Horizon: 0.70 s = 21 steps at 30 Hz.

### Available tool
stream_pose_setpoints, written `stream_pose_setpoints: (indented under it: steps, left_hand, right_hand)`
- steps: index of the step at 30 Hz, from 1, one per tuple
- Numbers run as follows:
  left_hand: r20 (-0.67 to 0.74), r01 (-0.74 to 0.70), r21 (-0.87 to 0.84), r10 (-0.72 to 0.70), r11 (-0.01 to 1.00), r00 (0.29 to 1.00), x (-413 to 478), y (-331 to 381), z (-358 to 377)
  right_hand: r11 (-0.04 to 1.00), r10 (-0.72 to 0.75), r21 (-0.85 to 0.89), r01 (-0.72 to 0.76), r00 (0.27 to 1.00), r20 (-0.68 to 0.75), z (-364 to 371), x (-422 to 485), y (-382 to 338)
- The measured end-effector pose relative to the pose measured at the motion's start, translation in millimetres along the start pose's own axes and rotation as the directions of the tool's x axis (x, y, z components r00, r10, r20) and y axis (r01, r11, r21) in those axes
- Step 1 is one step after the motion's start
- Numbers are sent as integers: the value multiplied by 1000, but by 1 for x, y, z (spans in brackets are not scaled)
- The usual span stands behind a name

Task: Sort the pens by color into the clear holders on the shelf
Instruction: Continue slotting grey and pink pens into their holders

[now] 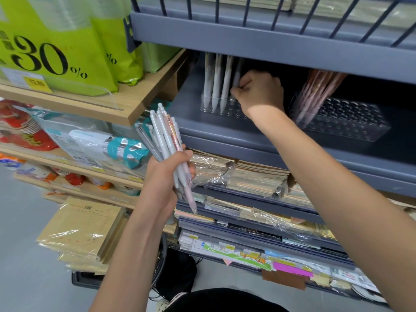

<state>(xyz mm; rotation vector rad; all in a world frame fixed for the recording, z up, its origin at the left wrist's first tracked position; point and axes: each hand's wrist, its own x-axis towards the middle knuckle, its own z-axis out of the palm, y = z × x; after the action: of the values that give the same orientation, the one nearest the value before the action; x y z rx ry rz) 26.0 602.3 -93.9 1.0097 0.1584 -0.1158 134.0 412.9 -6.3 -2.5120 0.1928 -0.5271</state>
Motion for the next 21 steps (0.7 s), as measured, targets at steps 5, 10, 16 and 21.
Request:
stream_pose_setpoints:
  steps: [5, 10, 16, 21]
  left_hand:
    - [24, 6, -15, -6, 1000, 1000, -1, -1, 4]
    - [34, -1, -12, 1, 1000, 999, -2, -3, 8]
    - [41, 12, -2, -12, 1000, 999, -4, -7, 9]
    - [56, 26, -1, -26, 1000, 998, -4, -11, 10]
  right_hand:
    - [1000, 12, 19, -12, 1000, 18, 1, 0, 2]
    - [999, 6, 43, -7, 999, 43, -1, 2, 5]
    - [998, -42, 39, 41, 999, 20, -1, 5, 7]
    - [998, -64, 0, 64, 997, 32, 0, 10, 11]
